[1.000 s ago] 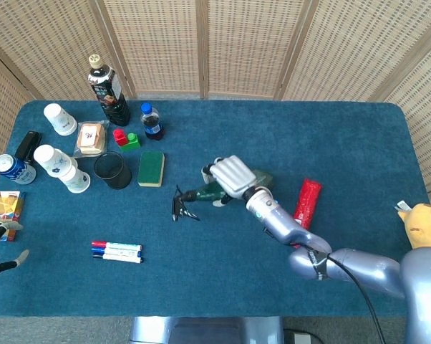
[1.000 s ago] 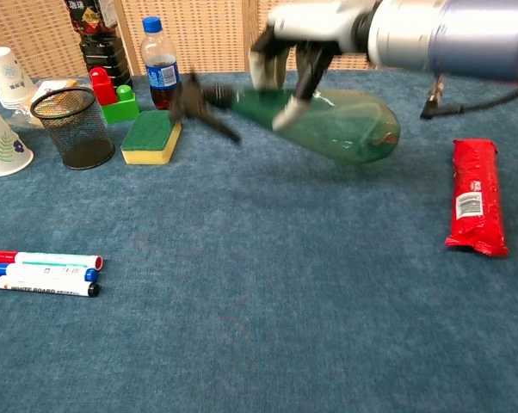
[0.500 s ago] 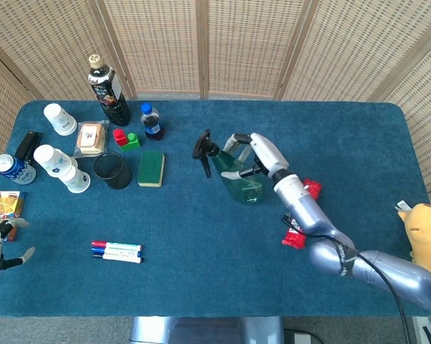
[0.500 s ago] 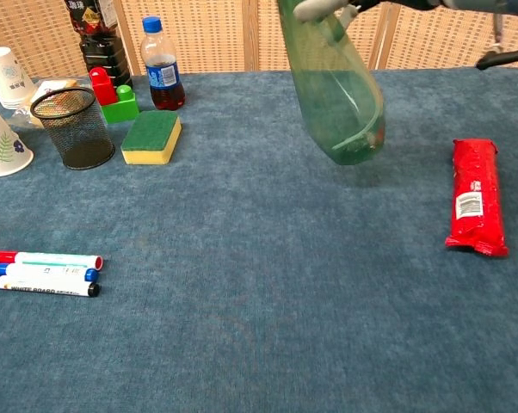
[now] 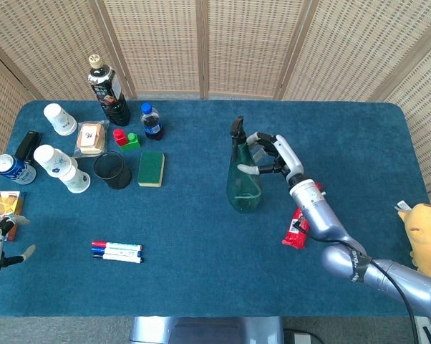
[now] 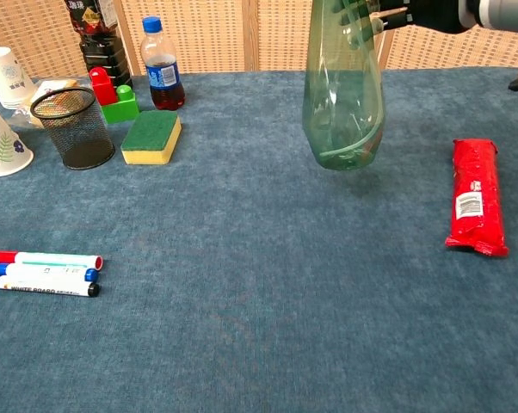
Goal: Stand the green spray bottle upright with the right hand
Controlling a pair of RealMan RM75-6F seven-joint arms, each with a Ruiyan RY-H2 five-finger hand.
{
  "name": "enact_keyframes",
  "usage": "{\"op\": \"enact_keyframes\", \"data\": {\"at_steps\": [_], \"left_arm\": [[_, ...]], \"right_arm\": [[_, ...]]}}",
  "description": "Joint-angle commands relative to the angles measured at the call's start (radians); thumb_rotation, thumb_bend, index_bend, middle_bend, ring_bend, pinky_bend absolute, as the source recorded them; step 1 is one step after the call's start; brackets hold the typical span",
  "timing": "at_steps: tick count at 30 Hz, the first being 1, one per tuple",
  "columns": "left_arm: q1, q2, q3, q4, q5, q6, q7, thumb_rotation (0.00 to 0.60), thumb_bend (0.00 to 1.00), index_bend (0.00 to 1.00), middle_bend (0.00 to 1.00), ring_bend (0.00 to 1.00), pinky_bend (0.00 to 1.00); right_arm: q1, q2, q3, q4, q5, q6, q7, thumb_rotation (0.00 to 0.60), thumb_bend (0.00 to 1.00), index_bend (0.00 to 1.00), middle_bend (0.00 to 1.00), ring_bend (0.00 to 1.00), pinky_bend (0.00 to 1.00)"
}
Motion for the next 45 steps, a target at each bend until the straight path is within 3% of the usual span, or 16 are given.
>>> {"op": "enact_keyframes", "data": {"at_steps": [1,4,14,26,45], "left_arm": [[0.0,0.003,-0.001,-0.004,-0.002,0.0,0.004,0.6,0.31,0.32,0.3,0.27,0.26],[0.0,0.011,-0.002,-0.013,-0.003,0.004,0.011,0.6,0.31,0.32,0.3,0.27,0.29],[-0.008,0.028,-0.005,-0.053,0.003,0.009,0.04,0.6,0.31,0.32,0.3,0.27,0.26],[-0.009,0.037,-0.004,-0.08,0.004,0.019,0.063,0.6,0.31,0.32,0.3,0.27,0.28],[-0.003,0.048,0.003,-0.108,0.01,0.035,0.08,0.6,0.31,0.32,0.3,0.27,0.3]], "right_arm": [[0.0,-0.028,0.002,0.036,-0.029,0.015,0.023,0.6,0.23,0.58,0.51,0.36,0.5],[-0.001,-0.055,0.003,0.073,-0.059,0.039,0.051,0.6,0.24,0.58,0.51,0.36,0.5],[-0.045,-0.142,-0.04,0.156,-0.176,0.217,0.086,0.6,0.24,0.58,0.51,0.36,0.5],[-0.078,-0.197,-0.096,0.244,-0.24,0.293,0.126,0.6,0.24,0.57,0.51,0.36,0.49],[-0.1,-0.258,-0.136,0.347,-0.302,0.393,0.15,0.6,0.23,0.57,0.51,0.35,0.46]]}}
